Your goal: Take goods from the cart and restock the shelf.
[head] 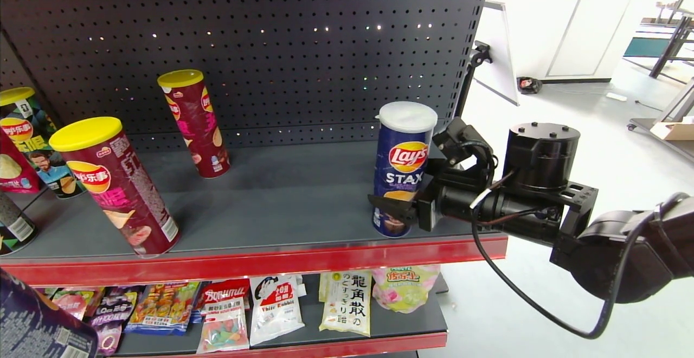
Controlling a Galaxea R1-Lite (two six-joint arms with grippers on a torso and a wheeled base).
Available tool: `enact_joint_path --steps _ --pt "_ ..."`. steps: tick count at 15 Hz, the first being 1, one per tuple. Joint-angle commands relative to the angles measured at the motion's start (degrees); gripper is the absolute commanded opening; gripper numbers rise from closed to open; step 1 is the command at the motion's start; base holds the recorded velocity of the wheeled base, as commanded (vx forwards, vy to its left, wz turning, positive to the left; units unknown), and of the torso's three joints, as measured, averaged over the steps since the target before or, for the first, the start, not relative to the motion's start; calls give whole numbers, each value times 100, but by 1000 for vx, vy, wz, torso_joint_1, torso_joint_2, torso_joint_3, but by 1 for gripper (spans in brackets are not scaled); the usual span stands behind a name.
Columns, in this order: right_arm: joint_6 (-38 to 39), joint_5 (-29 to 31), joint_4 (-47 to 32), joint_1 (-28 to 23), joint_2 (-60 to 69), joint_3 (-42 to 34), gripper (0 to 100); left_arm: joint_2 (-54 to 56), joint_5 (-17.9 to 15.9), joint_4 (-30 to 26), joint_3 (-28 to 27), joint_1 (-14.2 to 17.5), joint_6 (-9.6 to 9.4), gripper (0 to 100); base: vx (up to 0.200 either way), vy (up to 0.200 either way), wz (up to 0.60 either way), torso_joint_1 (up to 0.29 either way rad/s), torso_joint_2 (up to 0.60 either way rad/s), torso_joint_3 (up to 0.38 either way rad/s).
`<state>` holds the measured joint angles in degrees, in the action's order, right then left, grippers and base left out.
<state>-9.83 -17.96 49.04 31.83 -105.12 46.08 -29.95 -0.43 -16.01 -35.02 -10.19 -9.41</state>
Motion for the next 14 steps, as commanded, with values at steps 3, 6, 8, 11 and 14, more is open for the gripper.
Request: enact_joint_path --steps 3,6,8,11,14 --pt "16 73 18 -10 211 -161 100 -2 -1 1 -4 0 1 0 0 0 0 0 0 0" --pt "33 126 18 -19 536 -618 100 -46 -1 10 -13 0 -26 0 0 0 0 0 0 0" --pt "51 126 9 -19 835 -820 100 -90 -10 36 -4 0 -26 0 0 0 0 0 0 0" --pt "60 126 -26 -1 1187 -1215 100 -142 -19 89 4 0 -26 0 0 0 0 0 0 0" --pt "60 126 -26 -80 1776 -1963 100 -160 -45 80 22 0 -26 0 0 0 0 0 0 0"
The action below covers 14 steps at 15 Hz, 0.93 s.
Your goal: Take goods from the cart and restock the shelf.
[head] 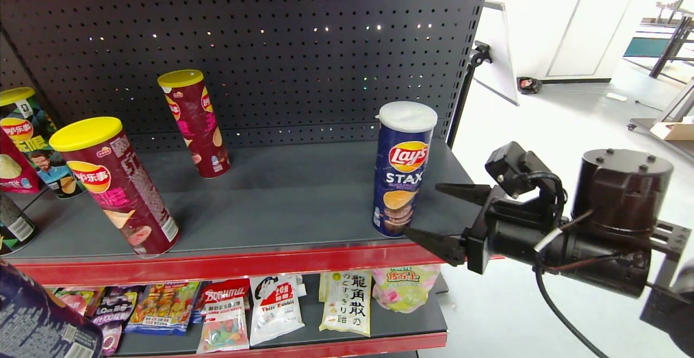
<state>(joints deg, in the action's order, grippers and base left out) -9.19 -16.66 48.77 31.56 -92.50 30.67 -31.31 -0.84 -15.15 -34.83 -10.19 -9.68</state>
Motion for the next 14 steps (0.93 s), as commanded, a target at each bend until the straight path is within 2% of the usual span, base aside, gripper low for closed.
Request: enact_joint_path --steps 1,2,3,4,5,7,8,10,11,14 --pt "-21 -3 -26 -370 945 -817 100 -77 14 4 -33 0 1 0 0 0 0 0 0 0" --pt "-30 -3 -43 -774 1331 -1081 100 -95 31 -5 -68 0 -34 0 0 0 0 0 0 0" --pt "-39 -3 -105 -1346 1718 -1257 100 -121 40 -5 -77 0 -201 0 0 0 0 0 0 0" --pt "-48 5 -184 -1609 1903 -1301 100 -121 40 -5 -77 0 -306 0 0 0 0 0 0 0" --pt "-74 -3 -870 -2576 2720 -1204 100 -104 49 4 -86 0 -535 0 0 0 0 0 0 0" --pt "-39 -3 -2548 -3367 4012 -844 100 -104 225 56 -77 0 -509 0 0 0 0 0 0 0" --pt "5 -12 -3621 -3596 4741 -606 100 -69 234 197 2 0 -456 0 0 0 0 0 0 0" --pt "172 23 -5537 -3701 6121 -255 100 142 234 496 196 0 -350 0 0 0 0 0 0 0" --pt "172 102 -6117 -3727 6675 -211 100 213 277 513 222 8 -324 0 0 0 0 0 0 0" --pt "172 735 -6416 -3710 7800 -571 100 274 506 267 -24 52 -254 0 0 0 0 0 0 0"
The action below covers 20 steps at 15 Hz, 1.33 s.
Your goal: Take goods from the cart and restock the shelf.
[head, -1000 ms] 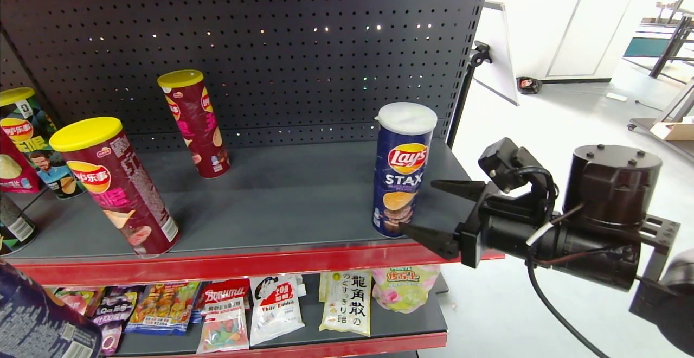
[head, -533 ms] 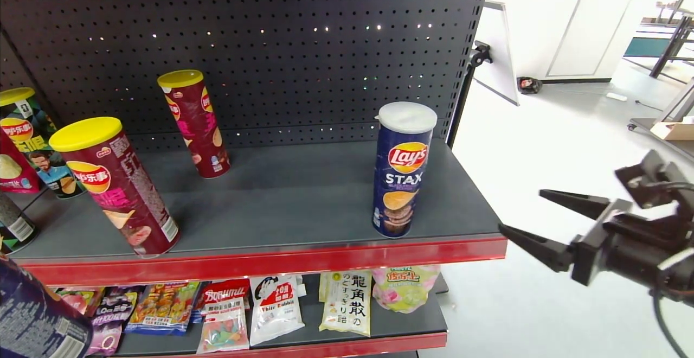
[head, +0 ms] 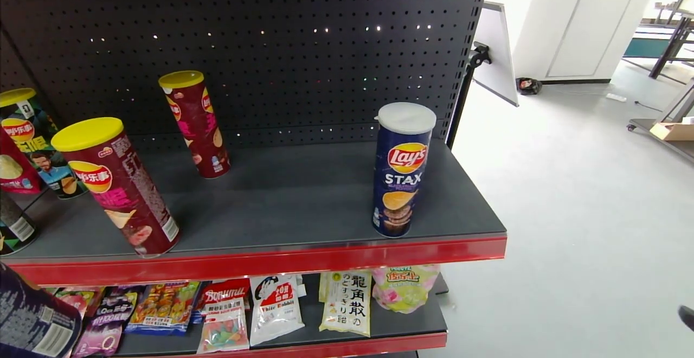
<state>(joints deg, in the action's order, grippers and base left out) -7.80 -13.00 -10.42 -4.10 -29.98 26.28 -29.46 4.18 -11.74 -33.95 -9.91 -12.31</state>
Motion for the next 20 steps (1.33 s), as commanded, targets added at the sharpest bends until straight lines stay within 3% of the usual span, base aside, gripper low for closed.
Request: enact_joint_path --steps 1,3,6,8,9,12,16,20 --pt "42 570 -496 -144 1952 -317 100 108 13 -171 -191 59 27 0 0 0 0 0 0 0" --pt "33 702 -566 -100 2470 -554 100 143 56 -180 -164 130 124 0 0 0 0 0 0 0" --pt "59 640 -329 -100 2444 -1407 100 72 127 -180 -208 437 634 0 0 0 0 0 0 0" --pt "24 755 1244 -109 2444 -2558 100 187 118 -188 -138 464 669 0 0 0 0 0 0 0" --pt "156 799 1420 -109 2435 -2628 100 266 118 -197 -121 464 678 0 0 0 0 0 0 0" --pt "877 1326 1069 -118 2435 -2628 100 336 83 -267 -121 464 871 0 0 0 0 0 0 0" --pt "684 1264 1060 -109 2435 -2628 100 371 65 -408 -50 455 968 0 0 0 0 0 0 0" --pt "684 1264 1060 -109 2435 -2628 100 424 -269 -57 117 402 976 0 0 0 0 0 0 0"
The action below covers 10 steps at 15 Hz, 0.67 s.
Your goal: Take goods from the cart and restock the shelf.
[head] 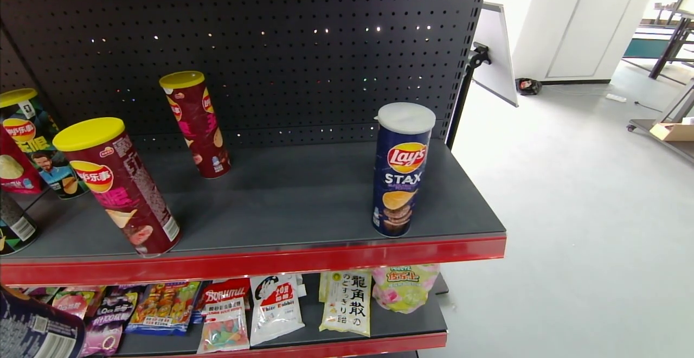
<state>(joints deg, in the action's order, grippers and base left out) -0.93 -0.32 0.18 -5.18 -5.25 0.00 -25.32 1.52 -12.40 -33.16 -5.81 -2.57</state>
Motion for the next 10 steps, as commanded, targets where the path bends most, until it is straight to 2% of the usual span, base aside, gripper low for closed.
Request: enact_joint_path --steps 1,6,10 --pt "-4 -3 -1 0 -37 0 100 10 -12 9 46 -7 -6 0 0 0 0 0 0 0" --pt "5 -3 -1 0 -37 0 100 53 -29 27 38 -25 -42 0 0 0 0 0 0 0" --pt "5 -3 -1 0 -37 0 100 62 -188 71 29 -16 -50 0 0 0 0 0 0 0"
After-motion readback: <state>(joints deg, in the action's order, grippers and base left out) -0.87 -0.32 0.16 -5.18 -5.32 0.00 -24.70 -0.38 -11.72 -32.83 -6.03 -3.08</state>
